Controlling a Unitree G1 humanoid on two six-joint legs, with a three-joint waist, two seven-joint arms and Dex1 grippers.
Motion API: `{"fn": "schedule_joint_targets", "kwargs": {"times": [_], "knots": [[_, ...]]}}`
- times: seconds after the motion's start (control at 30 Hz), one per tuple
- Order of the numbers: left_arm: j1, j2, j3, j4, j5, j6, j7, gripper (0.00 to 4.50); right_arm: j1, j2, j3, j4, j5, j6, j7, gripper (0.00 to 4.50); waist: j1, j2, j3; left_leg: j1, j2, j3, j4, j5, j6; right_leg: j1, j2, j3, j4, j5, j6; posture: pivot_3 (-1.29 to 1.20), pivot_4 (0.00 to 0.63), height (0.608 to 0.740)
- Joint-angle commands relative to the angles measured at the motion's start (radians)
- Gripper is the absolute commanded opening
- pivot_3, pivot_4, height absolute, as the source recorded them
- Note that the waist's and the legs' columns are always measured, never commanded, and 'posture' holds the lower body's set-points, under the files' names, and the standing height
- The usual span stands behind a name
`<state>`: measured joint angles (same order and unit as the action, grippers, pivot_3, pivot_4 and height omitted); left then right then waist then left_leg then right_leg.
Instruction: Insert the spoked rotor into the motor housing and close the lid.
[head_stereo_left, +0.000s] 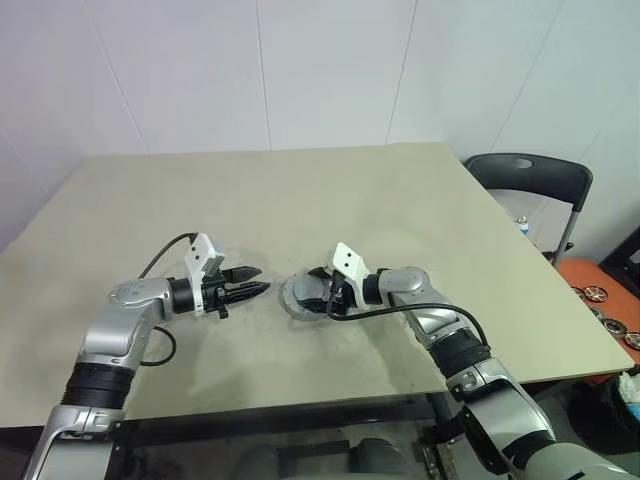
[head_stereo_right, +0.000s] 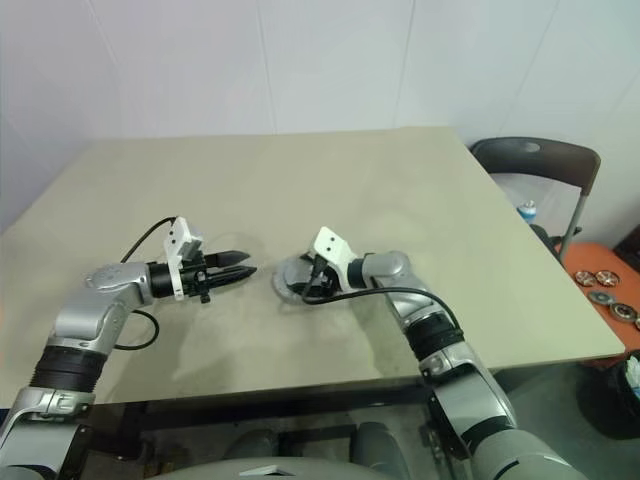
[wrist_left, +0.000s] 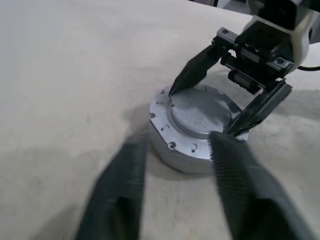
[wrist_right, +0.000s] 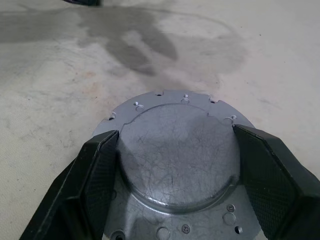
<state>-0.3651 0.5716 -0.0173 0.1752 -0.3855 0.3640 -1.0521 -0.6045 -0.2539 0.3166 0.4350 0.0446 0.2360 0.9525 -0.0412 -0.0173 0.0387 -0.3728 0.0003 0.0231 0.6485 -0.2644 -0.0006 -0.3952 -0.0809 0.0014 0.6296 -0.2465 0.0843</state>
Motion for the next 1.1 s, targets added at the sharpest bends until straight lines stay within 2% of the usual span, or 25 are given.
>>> {"fn": "schedule_joint_targets", "kwargs": {"times": [0.03, 0.2, 0.33, 0.37, 0.57, 0.8, 1.1], "knots": [[-0.057, -0.028, -0.009, 0.036, 0.030, -0.033, 0.025, 1.43, 0.016, -0.013, 0.012, 0.018, -0.030, 0.017, -0.017, 3.23, 0.000, 0.000, 0.000, 0.000, 0.000, 0.000, 0.000, 0.000, 0.000, 0.000, 0.000, 0.000, 0.000, 0.000, 0.000, 0.00, 0.000, 0.740], [-0.096, -0.095, -0.019, 0.084, 0.021, -0.023, 0.014, 1.43, 0.026, -0.015, 0.009, 0.007, -0.029, 0.022, -0.022, 3.23, 0.000, 0.000, 0.000, 0.000, 0.000, 0.000, 0.000, 0.000, 0.000, 0.000, 0.000, 0.000, 0.000, 0.000, 0.000, 0.00, 0.000, 0.740], [-0.123, -0.137, -0.053, 0.144, 0.051, -0.027, 0.006, 0.22, 0.031, -0.013, 0.009, 0.004, -0.032, 0.021, -0.029, 3.23, 0.001, 0.000, 0.000, 0.000, 0.000, 0.000, 0.000, 0.000, 0.000, 0.000, 0.000, 0.000, 0.000, 0.000, 0.000, 0.00, 0.000, 0.740], [-0.131, -0.146, -0.066, 0.154, 0.056, -0.018, 0.002, 0.03, 0.032, -0.012, 0.008, 0.002, -0.031, 0.023, -0.031, 3.23, 0.001, 0.000, 0.000, 0.000, 0.000, 0.000, 0.000, 0.000, 0.000, 0.000, 0.000, 0.000, 0.000, 0.000, 0.000, 0.00, 0.000, 0.740], [-0.134, -0.180, -0.138, 0.201, 0.096, -0.014, -0.034, 0.03, 0.034, -0.008, 0.005, -0.003, -0.030, 0.024, -0.040, 3.23, 0.000, 0.000, 0.000, 0.000, -0.001, 0.000, 0.000, 0.000, 0.000, 0.000, 0.000, 0.000, -0.001, 0.000, 0.000, 0.00, 0.000, 0.740], [-0.158, -0.200, -0.146, 0.261, 0.131, -0.054, -0.031, 0.03, 0.044, -0.011, 0.004, -0.014, -0.031, 0.024, -0.051, 3.23, 0.001, -0.001, -0.001, 0.001, 0.000, 0.000, 0.001, 0.000, 0.000, 0.002, 0.000, 0.000, -0.001, -0.001, -0.001, 0.00, 0.000, 0.740], [-0.143, -0.184, -0.157, 0.196, 0.156, -0.095, -0.049, 0.03, 0.034, 0.007, -0.005, -0.009, -0.019, 0.049, -0.063, 3.23, 0.001, -0.002, -0.001, 0.001, 0.000, -0.001, 0.001, 0.000, 0.000, 0.002, -0.001, 0.000, -0.001, -0.001, -0.001, 0.00, 0.000, 0.740]]}}
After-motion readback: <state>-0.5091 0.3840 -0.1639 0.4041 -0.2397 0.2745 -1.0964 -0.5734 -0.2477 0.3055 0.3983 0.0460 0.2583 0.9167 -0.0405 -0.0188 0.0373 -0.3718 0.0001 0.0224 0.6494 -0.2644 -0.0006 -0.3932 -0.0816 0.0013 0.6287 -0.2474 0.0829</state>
